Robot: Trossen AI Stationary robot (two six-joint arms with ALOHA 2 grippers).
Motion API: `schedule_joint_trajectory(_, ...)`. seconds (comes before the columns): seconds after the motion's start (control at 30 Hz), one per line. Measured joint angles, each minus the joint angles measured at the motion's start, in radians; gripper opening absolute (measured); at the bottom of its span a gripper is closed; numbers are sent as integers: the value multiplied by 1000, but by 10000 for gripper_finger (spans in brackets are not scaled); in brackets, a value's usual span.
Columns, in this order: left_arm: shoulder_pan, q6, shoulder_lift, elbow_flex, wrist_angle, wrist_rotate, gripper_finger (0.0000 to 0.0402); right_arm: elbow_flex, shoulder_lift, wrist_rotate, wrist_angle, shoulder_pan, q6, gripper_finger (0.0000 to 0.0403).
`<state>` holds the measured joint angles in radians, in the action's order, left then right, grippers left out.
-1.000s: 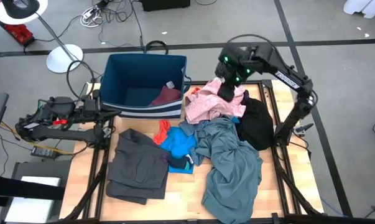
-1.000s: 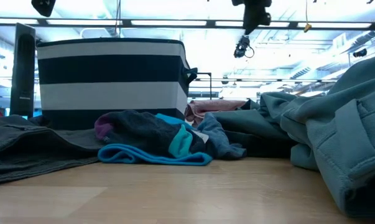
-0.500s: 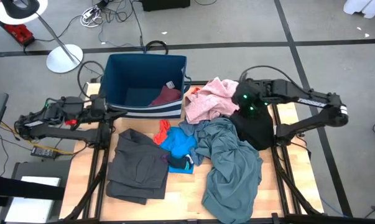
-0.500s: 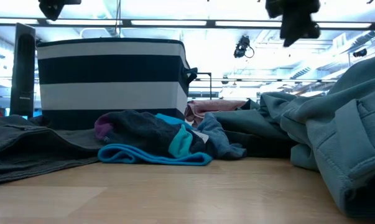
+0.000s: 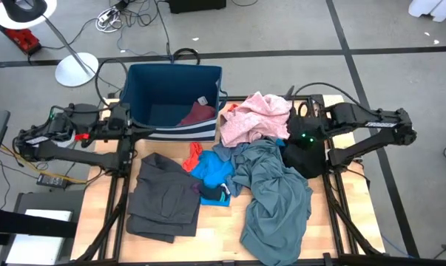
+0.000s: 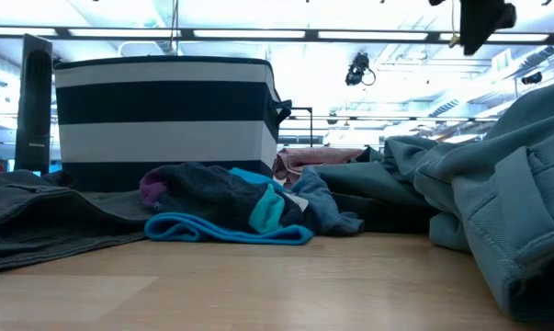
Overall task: Sort clothes
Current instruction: Put the gray sock into the blue laundry bin
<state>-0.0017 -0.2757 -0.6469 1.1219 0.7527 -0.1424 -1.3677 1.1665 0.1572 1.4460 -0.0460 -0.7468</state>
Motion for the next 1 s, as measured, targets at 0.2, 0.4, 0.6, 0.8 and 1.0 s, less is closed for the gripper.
schedule_joint_trajectory(0.2,0,13,-48,2,2,-13,14,61,59,67,-9,45,120,129)
schedule_joint_trajectory(0.4,0,-51,-94,2,-86,-21,14,162,93,53,-138,161,211,129)
schedule_joint_trajectory(0.6,0,-51,-120,2,-191,-22,14,252,91,-17,-268,318,300,129)
schedule_joint_trajectory(0.8,0,-51,-118,2,-190,-23,14,288,132,-101,-305,419,376,129)
schedule_joint_trajectory(1.0,0,-46,-113,2,-201,-23,14,317,218,-153,-381,441,388,129)
